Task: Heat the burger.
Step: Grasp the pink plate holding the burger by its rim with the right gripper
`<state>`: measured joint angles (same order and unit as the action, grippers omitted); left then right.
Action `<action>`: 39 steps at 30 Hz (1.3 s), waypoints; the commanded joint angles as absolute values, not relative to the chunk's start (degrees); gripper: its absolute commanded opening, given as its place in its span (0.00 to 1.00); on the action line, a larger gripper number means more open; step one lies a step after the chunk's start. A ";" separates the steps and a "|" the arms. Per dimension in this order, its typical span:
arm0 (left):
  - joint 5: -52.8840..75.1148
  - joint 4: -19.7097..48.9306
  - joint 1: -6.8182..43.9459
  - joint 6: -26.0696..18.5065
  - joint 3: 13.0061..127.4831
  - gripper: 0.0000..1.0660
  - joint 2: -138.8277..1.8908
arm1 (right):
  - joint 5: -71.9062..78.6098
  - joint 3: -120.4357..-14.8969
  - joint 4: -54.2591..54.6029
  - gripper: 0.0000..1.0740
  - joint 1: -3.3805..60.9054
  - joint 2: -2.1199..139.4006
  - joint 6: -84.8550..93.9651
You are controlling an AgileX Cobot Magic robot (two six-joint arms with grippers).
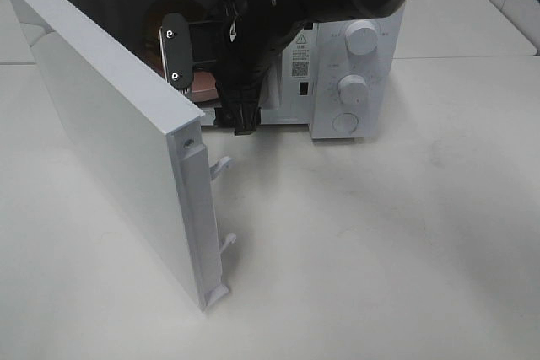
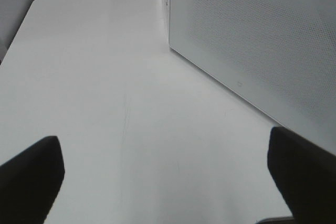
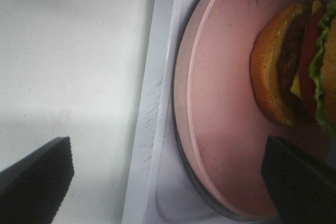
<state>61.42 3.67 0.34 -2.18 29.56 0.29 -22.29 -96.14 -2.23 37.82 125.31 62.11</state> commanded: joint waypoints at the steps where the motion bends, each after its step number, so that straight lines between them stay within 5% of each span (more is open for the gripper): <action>1: 61.54 3.72 0.23 -2.12 29.56 0.92 0.52 | -24.52 -100.55 -3.95 0.86 38.22 128.00 59.93; 27: 61.54 3.72 0.23 -2.12 29.56 0.92 0.52 | -31.05 -117.69 -4.64 0.77 35.35 139.06 58.21; 30: 61.54 3.72 0.23 -2.12 29.56 0.92 0.52 | -30.88 -117.69 -4.70 0.71 35.35 139.63 59.01; 32: 61.54 3.72 0.23 -2.12 29.56 0.92 0.52 | -30.25 -117.69 -3.78 0.50 35.47 140.55 59.13; 34: 61.54 3.72 0.23 -2.12 29.56 0.92 0.52 | -29.91 -117.69 -3.55 0.44 35.52 140.72 59.13; 35: 61.54 3.72 0.23 -2.12 29.56 0.92 0.52 | -29.22 -117.69 -3.50 0.28 35.52 141.06 59.13; 38: 61.54 3.72 0.23 -2.12 29.56 0.92 0.52 | -29.22 -117.69 -3.38 0.21 35.52 141.06 59.30; 39: 61.54 3.72 0.23 -2.12 29.56 0.92 0.52 | -29.16 -117.69 -3.38 0.06 35.52 141.06 59.93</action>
<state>61.42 3.67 0.34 -2.18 29.56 0.29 -32.03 -117.23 -3.09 35.75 140.72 59.99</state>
